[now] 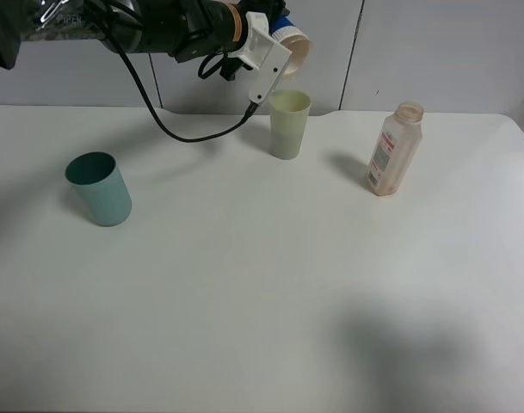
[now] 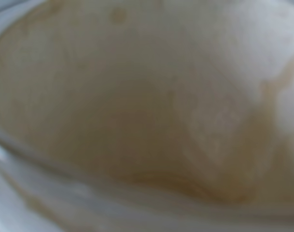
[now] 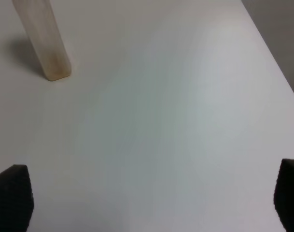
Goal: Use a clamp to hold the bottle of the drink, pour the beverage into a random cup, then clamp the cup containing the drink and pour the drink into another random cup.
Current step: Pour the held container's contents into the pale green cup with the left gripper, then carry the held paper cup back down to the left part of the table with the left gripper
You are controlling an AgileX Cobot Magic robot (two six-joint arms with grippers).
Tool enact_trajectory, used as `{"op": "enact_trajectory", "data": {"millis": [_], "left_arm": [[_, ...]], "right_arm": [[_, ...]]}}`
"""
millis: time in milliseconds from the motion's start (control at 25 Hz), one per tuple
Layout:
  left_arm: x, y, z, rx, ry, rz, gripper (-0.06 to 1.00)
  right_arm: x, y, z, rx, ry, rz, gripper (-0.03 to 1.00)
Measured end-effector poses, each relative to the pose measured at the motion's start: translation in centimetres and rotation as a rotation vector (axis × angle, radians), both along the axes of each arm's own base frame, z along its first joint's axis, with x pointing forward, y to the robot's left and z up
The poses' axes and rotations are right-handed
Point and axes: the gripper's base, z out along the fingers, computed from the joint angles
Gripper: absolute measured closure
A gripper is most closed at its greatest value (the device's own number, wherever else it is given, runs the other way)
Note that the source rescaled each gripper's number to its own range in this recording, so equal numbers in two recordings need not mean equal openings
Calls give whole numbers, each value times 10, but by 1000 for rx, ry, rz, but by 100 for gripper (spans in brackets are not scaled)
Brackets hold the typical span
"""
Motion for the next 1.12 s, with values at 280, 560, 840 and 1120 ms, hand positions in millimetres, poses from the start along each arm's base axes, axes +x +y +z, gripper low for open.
{"op": "enact_trajectory", "data": {"millis": [280,560,840,1120], "left_arm": [[2,-1,8,-112,32,38,92],[3,0,9,-257,109,99,92],[10,12,10,-486,228,216,92],[31,63,4,-691,374,430,92]], "right_arm": [[0,0,0,0,0,0,-3],[0,0,0,0,0,0,-3],[0,0,0,0,0,0,-3],[0,0,0,0,0,0,-3]]}}
